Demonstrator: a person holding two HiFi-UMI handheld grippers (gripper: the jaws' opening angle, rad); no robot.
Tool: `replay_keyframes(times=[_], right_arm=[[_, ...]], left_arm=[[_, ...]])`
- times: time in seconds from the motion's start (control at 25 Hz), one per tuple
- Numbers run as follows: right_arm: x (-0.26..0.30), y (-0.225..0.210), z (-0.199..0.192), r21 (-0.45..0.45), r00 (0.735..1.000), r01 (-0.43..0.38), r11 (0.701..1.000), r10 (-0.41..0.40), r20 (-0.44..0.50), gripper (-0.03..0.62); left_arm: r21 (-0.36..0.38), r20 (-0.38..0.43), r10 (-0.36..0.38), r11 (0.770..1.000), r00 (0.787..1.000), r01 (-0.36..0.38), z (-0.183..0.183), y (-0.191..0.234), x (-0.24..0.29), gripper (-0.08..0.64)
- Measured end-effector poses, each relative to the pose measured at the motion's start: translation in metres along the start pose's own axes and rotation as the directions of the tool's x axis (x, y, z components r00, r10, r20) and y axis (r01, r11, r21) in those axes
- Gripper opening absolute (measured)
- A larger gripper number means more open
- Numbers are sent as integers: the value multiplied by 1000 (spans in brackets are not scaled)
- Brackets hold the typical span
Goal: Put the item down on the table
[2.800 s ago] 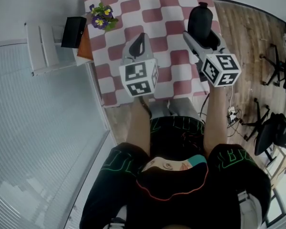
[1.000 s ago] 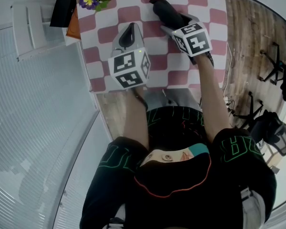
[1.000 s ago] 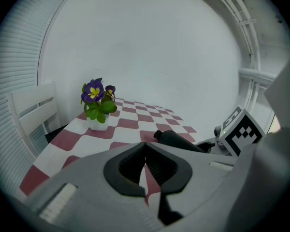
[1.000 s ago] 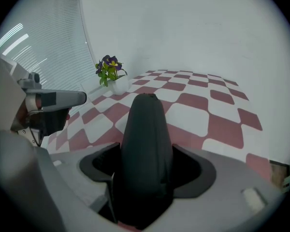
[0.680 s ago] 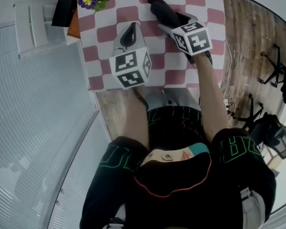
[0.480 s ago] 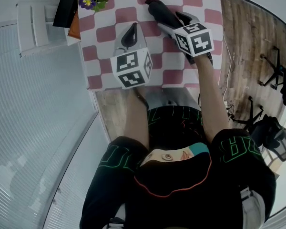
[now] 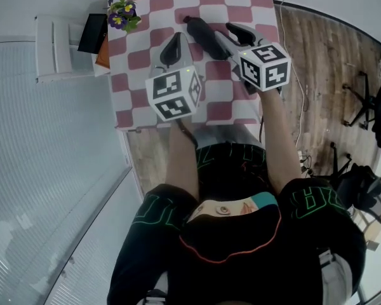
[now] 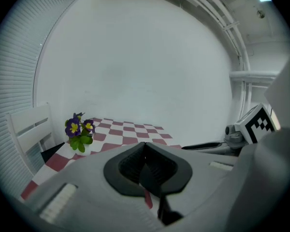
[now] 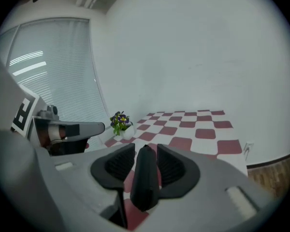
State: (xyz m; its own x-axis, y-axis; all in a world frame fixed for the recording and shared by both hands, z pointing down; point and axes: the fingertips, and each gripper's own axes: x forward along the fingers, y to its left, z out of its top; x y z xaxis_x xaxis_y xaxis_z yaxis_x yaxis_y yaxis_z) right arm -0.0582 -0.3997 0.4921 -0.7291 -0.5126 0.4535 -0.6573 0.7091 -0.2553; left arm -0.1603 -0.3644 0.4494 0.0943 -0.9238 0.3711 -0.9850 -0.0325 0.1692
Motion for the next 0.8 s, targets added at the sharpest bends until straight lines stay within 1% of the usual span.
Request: replay_keyframes(times=[0.08,0.12,0.16,0.24,0.32,0.44,0.52,0.72,0.8], right_arm=[[-11,1,11,22,999,-11,1000,10,41,120],[-16,1,19,35,998,-15,999,13,67,96],[-22,2,27,44,995,-17,999,13,94,55],[-33,1,43,49,989,-15,999,7,148,10],[-45,0,60,58,977,-21,998,8,211,5],[-66,0,87,85,943,-64,994,32,332,3],[-81,-3,99,81,922,-65,995,29,385,3],[-112,-14,120,12,900,16,1000,-19,436,3],[-123,-18,130,-2,885,53,999,-46,464,3]], left_arm=[[8,25,2,1000,1000,-2,9,-6,-3,9],[12,38,3,1000,999,-4,14,-9,-3,9],[16,51,4,1000,999,-5,19,-11,-4,9],[26,70,1,1000,998,-3,28,-17,-7,9],[37,86,-3,999,996,0,35,-21,-10,9],[49,120,-8,999,993,2,50,-23,-13,9],[61,148,-16,998,989,7,62,-29,-15,9],[110,222,-61,993,973,37,97,-54,-20,9],[135,247,-85,990,965,52,111,-63,-21,9]])
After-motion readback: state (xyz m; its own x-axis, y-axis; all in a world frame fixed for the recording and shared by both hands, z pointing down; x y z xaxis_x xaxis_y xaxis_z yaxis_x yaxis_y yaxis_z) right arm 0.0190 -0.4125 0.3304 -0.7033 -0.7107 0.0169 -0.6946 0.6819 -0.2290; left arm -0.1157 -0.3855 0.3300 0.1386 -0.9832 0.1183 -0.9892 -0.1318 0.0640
